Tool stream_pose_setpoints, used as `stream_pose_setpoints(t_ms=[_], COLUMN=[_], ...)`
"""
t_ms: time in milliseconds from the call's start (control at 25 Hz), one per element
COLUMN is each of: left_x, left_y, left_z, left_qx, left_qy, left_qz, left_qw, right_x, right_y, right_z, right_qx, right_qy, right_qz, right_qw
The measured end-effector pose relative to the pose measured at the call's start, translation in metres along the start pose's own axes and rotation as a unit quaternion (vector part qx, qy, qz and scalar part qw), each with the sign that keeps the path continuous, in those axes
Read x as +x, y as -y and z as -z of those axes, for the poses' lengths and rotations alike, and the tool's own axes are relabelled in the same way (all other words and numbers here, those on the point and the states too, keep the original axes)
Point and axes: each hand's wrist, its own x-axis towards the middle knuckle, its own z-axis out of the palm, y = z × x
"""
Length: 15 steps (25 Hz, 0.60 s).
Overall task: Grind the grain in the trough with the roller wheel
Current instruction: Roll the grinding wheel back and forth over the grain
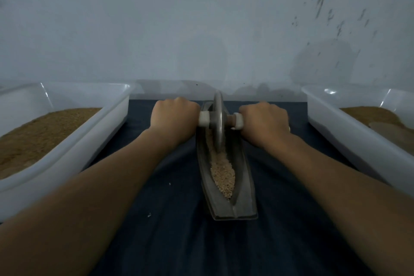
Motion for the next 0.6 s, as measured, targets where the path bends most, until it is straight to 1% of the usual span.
stream_pose_setpoints(t_ms=[40,80,160,200,240,320,400,480,520,560,600], left_x=[-0.004,-0.015,-0.044,-0.053,-0.054,-0.043,-0.016,-0.001,-0.004,-0.017,-0.035], left_y=[0.001,0.004,0.007,0.009,0.011,0.007,0.003,0.001,0.002,0.004,0.005], left_z=[0.001,0.002,0.000,0.001,0.001,-0.004,-0.002,0.001,0.002,0.003,0.000], left_qx=[-0.009,-0.010,-0.014,-0.019,-0.009,0.006,-0.007,-0.020,-0.024,-0.019,-0.015], left_qy=[0.005,0.003,-0.036,-0.045,-0.063,-0.049,-0.023,0.015,0.013,-0.012,-0.058], left_qz=[-0.011,-0.026,-0.052,-0.059,-0.061,-0.050,-0.018,-0.004,-0.009,-0.021,-0.043], left_qw=[1.000,1.000,0.998,0.997,0.996,0.998,1.000,1.000,1.000,1.000,0.997], right_x=[-0.004,-0.014,-0.043,-0.052,-0.054,-0.042,-0.017,-0.001,-0.004,-0.015,-0.030], right_y=[-0.003,-0.008,-0.018,-0.022,-0.023,-0.017,-0.003,0.003,0.001,-0.003,-0.010], right_z=[0.001,-0.001,-0.004,-0.004,-0.004,-0.005,-0.002,0.000,0.004,0.004,0.002], right_qx=[-0.003,-0.018,-0.065,-0.079,-0.083,-0.060,-0.011,-0.010,-0.013,-0.028,-0.048], right_qy=[-0.001,-0.028,-0.120,-0.155,-0.167,-0.122,-0.050,-0.009,-0.009,-0.038,-0.090], right_qz=[0.011,0.034,0.090,0.106,0.113,0.085,0.023,0.005,0.013,0.038,0.075], right_qw=[1.000,0.999,0.986,0.979,0.976,0.987,0.998,1.000,1.000,0.998,0.992])
